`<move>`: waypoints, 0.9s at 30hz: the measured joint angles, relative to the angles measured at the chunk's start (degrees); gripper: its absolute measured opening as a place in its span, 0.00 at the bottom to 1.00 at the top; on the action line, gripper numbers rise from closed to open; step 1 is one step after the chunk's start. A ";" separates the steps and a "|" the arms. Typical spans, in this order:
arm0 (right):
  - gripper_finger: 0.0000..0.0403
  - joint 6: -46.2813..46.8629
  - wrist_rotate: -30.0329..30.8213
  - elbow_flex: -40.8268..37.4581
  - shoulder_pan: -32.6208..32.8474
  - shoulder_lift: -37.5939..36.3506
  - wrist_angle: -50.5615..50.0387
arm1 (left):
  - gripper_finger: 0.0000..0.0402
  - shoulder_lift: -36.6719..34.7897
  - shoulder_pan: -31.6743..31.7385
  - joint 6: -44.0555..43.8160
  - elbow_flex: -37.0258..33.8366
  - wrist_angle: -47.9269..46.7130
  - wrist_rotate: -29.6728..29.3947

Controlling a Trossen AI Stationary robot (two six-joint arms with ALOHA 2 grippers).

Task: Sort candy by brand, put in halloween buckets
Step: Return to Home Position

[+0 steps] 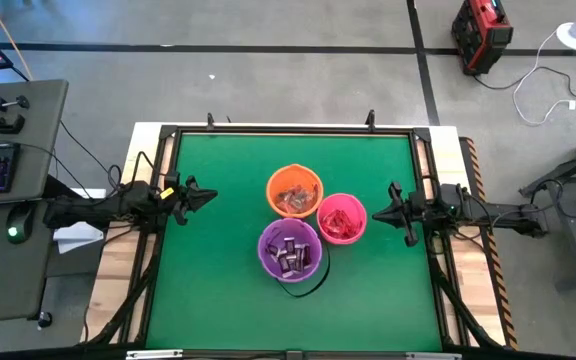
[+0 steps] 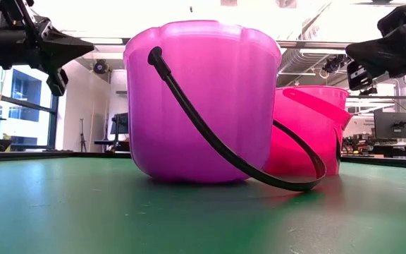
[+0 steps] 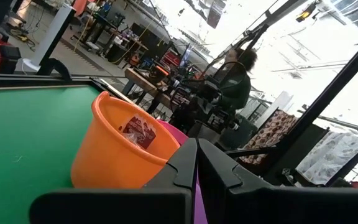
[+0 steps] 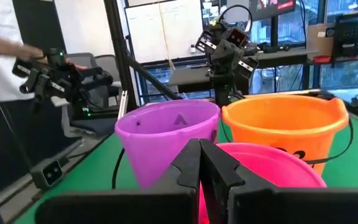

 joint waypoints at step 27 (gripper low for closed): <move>0.00 5.80 -0.02 -0.02 0.00 0.00 0.00 | 0.01 0.00 0.02 0.00 0.00 0.00 0.00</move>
